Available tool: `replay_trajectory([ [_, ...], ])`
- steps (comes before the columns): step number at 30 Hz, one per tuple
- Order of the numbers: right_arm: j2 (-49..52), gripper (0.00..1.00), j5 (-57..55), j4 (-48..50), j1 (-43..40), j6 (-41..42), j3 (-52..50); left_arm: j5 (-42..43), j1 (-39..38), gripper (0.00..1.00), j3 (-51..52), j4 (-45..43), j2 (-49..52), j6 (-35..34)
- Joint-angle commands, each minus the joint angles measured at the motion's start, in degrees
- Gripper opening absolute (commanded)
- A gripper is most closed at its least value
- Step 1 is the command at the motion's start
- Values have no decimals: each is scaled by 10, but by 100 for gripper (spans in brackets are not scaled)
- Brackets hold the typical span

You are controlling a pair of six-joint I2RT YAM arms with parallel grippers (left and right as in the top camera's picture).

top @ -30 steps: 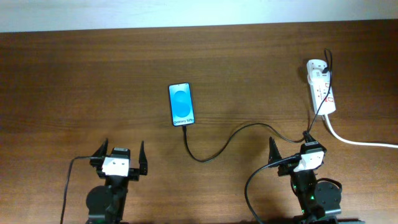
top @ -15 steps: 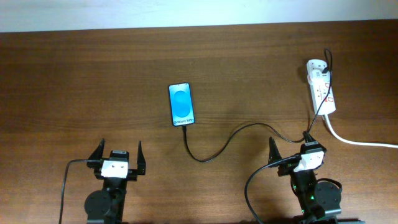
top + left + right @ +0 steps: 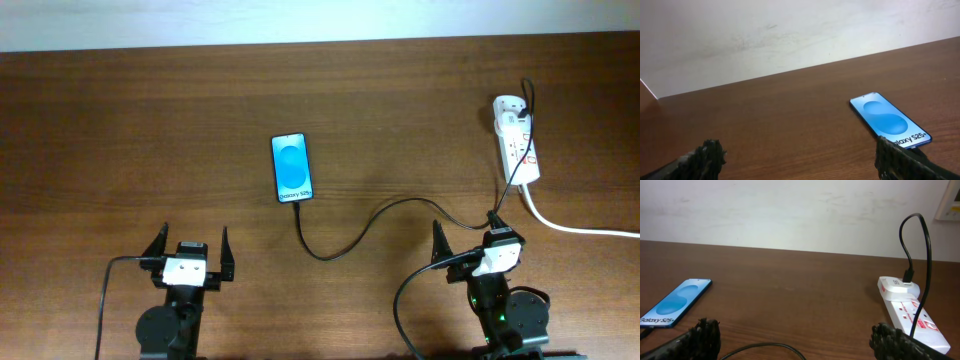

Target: Plug charger to phone and switch on socket

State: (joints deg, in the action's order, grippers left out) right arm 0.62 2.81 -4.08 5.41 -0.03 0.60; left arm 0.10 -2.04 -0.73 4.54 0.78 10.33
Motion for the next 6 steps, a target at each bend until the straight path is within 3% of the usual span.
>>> replay_trajectory([
  [1,-4,98,-1,-3,1,0,-3,-3,3,99,2,3,-5,9],
  [6,-4,98,-1,-3,1,0,-3,-3,3,99,2,3,-5,9],
])
